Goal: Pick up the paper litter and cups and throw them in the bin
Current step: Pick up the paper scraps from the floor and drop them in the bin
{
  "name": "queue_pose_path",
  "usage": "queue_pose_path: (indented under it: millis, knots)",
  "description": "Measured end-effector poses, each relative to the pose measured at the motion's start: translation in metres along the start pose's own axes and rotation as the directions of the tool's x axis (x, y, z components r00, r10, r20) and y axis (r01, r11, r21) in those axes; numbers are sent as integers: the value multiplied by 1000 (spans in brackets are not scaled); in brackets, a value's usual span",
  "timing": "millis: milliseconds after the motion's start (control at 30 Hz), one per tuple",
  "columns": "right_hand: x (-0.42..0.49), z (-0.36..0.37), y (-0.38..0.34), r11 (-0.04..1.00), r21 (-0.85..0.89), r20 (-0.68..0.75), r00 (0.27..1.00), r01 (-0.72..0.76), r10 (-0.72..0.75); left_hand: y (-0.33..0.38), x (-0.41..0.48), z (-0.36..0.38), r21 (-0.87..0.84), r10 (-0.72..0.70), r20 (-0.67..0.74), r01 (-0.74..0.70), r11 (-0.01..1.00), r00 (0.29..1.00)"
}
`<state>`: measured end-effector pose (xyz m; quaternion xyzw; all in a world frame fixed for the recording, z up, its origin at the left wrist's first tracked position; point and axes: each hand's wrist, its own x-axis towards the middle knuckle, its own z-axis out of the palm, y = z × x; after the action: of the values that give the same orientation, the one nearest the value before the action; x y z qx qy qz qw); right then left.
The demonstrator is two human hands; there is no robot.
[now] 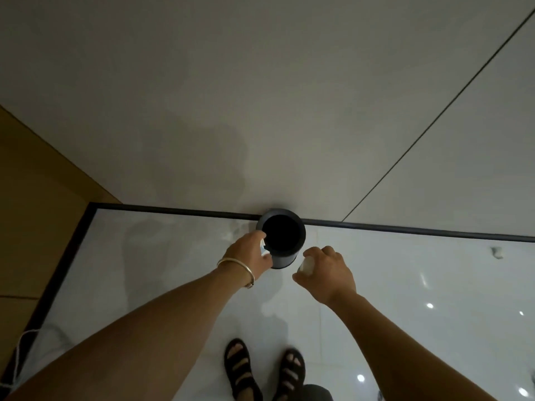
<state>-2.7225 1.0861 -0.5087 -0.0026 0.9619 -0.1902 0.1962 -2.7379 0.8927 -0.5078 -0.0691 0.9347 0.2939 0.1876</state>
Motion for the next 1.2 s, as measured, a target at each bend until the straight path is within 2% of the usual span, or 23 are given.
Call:
queue_pose_path:
  millis: [167, 367, 533, 767, 1033, 1133, 1200]
  knots:
    - [110, 37, 19, 999, -25, 14, 999, 45, -45, -13, 102, 43, -65, -49, 8, 49, 997, 999]
    - [230, 100, 70, 997, -39, 64, 996, 63, -61, -37, 227, 124, -163, -181, 79, 192, 968, 980]
    - [295, 135, 104, 996, -36, 118, 990, 77, -72, -60, 274, 178, -236, -307, 147, 335, 912, 940]
    - [333, 174, 94, 990, 129, 213, 973, 57, -84, -102, 256, 198, -129, -429, 151, 448, 885, 891]
    - [307, 183, 82, 989, -70, 383, 919, 129, -93, -150, 186, 172, -65, -552, 114, 561, 825, 826]
    - [283, 175, 59, 973, -91, 442, 884, 214, -153, -159, 140, 158, -92, -590, 68, 594, 799, 805]
    - [264, 171, 29, 942, -86, 488, 838, 324, -244, -167, 100, 148, -116, -634, 19, 632, 767, 773]
